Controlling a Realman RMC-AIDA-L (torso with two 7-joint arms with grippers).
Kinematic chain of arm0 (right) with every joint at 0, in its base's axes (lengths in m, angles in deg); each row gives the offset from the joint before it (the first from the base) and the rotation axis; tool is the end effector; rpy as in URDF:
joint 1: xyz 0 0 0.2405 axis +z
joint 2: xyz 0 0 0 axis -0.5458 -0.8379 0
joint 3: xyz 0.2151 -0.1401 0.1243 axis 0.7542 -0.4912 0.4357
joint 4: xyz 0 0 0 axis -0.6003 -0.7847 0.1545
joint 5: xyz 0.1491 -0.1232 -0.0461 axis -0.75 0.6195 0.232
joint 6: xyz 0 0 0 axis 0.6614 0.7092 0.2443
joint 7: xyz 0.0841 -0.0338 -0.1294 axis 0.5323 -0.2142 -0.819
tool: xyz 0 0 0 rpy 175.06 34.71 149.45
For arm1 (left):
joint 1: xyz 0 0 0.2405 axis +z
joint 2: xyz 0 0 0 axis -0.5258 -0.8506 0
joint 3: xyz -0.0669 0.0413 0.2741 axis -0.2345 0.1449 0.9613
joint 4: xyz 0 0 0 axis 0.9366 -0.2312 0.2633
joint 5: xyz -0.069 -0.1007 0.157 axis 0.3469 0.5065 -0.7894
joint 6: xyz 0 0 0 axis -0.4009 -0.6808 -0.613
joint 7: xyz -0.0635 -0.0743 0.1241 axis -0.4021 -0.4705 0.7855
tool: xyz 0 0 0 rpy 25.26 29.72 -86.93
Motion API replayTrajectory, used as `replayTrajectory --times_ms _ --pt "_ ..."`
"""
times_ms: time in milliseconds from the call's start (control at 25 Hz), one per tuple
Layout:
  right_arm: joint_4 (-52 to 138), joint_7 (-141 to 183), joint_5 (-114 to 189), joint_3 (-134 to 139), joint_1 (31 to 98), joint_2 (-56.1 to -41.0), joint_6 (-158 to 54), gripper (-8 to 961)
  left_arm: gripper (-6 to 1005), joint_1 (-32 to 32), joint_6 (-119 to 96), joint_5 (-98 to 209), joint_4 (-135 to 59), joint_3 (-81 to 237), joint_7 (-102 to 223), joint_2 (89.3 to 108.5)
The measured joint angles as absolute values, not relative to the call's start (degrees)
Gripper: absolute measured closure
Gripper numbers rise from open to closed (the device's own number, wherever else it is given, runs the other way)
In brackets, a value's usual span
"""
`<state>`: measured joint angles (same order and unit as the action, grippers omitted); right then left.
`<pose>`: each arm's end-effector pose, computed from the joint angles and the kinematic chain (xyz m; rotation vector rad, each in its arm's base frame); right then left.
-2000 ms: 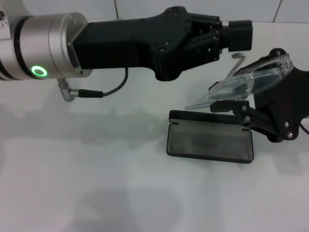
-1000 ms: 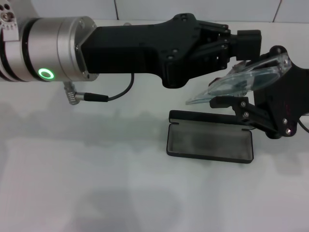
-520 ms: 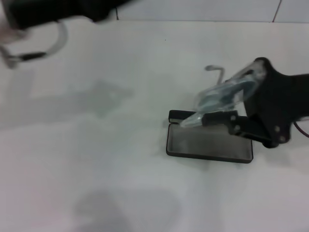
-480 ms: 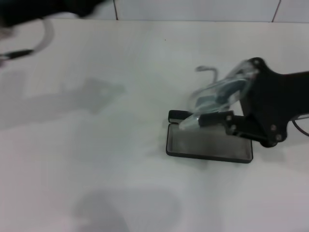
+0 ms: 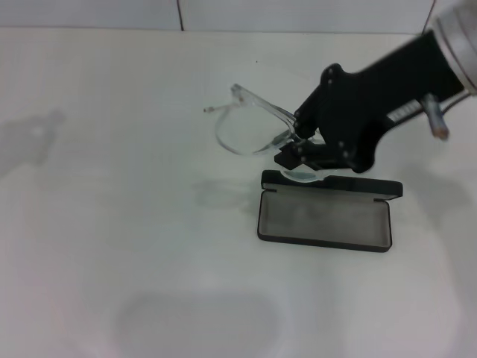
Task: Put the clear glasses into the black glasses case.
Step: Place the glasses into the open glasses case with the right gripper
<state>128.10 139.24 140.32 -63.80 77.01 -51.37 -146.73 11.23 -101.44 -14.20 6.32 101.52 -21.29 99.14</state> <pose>0.0720 0.3382 0.0076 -3.1267 -0.1132 0.0197 -0.2813 0.3239 0.1205 -2.1081 -0.4446 -1.2463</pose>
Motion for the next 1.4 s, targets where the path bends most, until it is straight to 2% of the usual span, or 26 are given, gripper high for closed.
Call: replayTrajectory --times_ms 200,440,800,1400 --pt "120.3 153.0 149.9 -64.7 89.6 -51.47 -155.4 810 939 12.8 -101.1 -15.3 3.5 101.8 -14.5 101.52" --pt "109.2 158.5 155.6 -74.9 97.7 -51.98 -155.3 810 939 14.3 -101.0 -17.3 2.0 101.6 -11.8 102.73" --pt "104.5 161.1 157.4 -90.8 97.7 -52.03 -145.9 809 938 14.4 -101.2 -18.1 1.8 101.6 -11.7 102.99" --pt "101.3 161.4 159.6 -98.9 96.7 -52.02 -136.9 808 937 13.5 -101.0 -19.0 -0.8 101.5 -11.5 103.01"
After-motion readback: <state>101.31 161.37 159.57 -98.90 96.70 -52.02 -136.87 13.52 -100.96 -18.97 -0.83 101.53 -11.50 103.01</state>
